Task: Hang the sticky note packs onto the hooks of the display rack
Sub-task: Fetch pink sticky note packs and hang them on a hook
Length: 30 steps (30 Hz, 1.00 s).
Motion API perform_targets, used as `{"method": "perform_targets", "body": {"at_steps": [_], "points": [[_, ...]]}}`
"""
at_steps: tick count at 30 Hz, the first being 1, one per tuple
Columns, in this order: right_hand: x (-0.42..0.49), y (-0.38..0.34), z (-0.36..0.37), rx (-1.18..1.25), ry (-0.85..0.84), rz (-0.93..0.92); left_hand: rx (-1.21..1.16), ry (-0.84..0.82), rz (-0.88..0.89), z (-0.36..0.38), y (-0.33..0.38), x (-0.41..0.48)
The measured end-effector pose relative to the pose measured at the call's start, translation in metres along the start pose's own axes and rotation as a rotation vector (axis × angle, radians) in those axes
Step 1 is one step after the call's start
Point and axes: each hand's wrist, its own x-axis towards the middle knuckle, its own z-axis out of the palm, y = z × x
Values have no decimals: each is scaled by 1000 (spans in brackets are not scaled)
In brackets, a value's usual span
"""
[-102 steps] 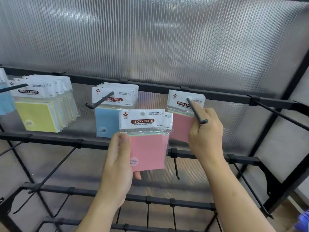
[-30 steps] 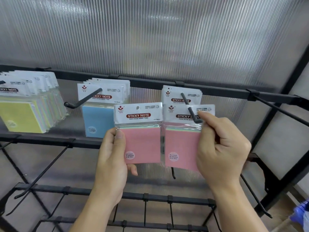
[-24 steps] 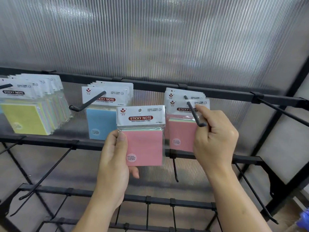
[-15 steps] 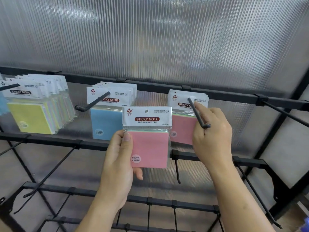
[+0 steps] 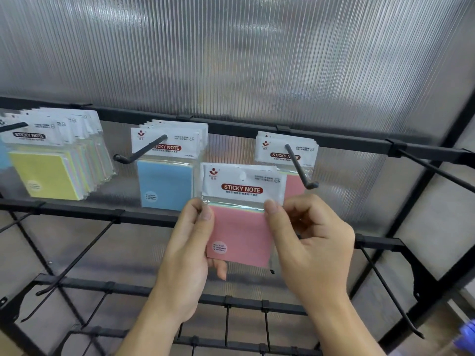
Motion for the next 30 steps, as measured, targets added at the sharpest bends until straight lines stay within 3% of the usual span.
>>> {"method": "perform_targets", "body": {"at_steps": [6, 11, 30], "points": [[-11, -8, -4, -32, 116, -120, -19, 24, 4, 2, 1, -2], [-7, -12, -12, 83, 261, -140, 33, 80, -19, 3, 1, -4], [4, -3, -30, -146, 275, -182, 50, 176, 18, 4, 3, -3]]}}
